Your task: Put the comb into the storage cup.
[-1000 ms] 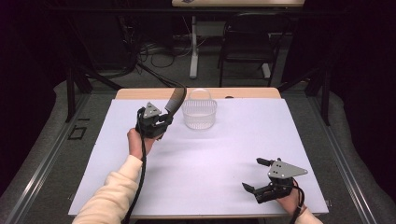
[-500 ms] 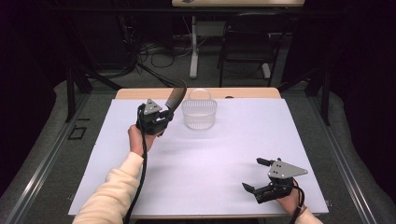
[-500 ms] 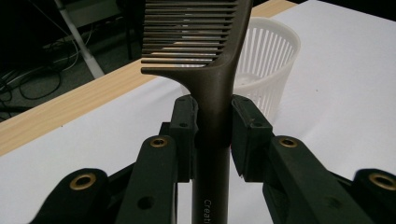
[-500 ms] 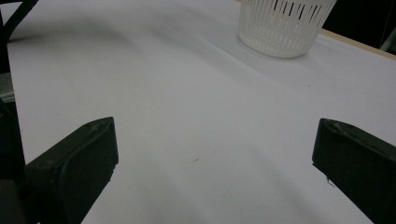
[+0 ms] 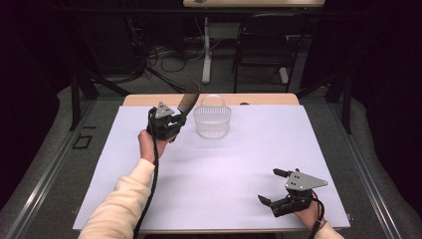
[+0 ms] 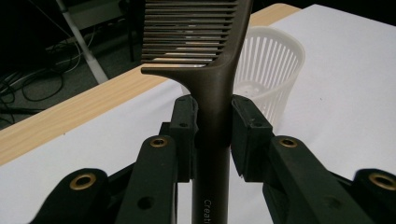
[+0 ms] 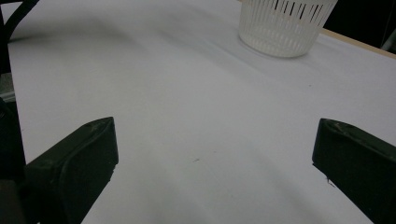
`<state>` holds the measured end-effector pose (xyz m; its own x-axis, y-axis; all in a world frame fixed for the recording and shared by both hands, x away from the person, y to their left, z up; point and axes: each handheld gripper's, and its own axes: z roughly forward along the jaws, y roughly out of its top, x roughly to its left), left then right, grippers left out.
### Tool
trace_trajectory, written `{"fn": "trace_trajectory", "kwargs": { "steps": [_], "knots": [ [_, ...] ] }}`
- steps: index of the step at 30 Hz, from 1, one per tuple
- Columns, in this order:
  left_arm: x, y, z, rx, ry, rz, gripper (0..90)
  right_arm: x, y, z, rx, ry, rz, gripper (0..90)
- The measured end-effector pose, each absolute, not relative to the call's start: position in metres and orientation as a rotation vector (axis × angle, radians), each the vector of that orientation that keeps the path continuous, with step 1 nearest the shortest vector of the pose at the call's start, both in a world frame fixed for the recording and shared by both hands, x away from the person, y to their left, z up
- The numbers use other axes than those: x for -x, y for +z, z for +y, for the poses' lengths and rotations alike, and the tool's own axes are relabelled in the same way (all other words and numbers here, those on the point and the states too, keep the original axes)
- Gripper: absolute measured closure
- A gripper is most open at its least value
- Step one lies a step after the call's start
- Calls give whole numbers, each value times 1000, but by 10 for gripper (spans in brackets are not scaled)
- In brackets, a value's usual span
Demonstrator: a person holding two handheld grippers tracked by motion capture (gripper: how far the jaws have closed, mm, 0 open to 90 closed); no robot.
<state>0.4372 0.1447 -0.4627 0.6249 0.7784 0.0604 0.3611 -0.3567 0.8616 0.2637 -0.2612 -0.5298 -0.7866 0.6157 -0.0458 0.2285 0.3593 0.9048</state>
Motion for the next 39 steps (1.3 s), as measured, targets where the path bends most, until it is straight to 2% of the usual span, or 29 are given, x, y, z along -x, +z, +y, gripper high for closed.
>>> {"fn": "trace_trajectory", "kwargs": {
  "steps": [39],
  "knots": [
    [-456, -448, 133, -1934, 610, 880, 723, -264, -530, -262, -739, 1404, 2249, 0]
  ]
}}
